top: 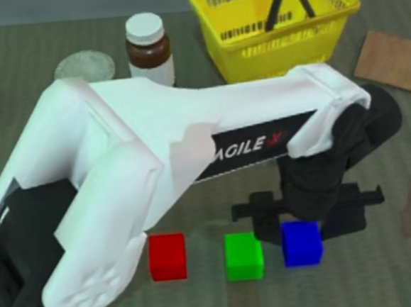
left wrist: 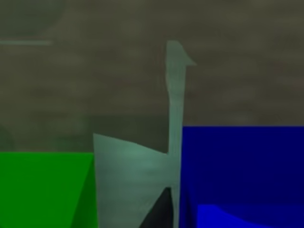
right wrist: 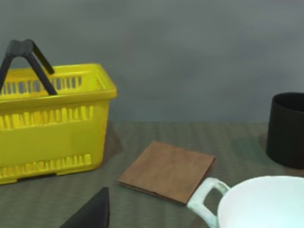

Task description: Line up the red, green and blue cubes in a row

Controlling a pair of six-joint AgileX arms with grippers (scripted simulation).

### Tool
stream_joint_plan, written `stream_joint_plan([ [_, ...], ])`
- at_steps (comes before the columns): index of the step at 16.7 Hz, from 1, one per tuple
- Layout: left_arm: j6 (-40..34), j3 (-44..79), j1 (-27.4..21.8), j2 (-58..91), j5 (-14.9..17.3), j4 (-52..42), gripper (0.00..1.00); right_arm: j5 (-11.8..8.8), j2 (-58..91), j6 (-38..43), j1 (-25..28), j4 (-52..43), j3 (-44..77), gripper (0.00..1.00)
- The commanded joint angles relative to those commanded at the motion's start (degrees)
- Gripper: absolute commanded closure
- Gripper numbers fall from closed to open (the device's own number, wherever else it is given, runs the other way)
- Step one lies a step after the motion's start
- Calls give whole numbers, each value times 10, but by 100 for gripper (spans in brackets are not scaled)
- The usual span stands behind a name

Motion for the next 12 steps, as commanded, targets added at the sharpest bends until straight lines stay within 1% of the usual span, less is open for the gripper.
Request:
stream_joint_plan([
  [2, 0, 0, 0, 0, 0, 0, 2, 0, 0, 0, 0, 0, 0, 0],
  [3, 0, 0, 0, 0, 0, 0, 0, 0, 0, 0, 0, 0, 0, 0],
  [12, 0, 2, 1, 0, 0, -2, 0, 0, 0, 0, 0, 0, 0, 0],
])
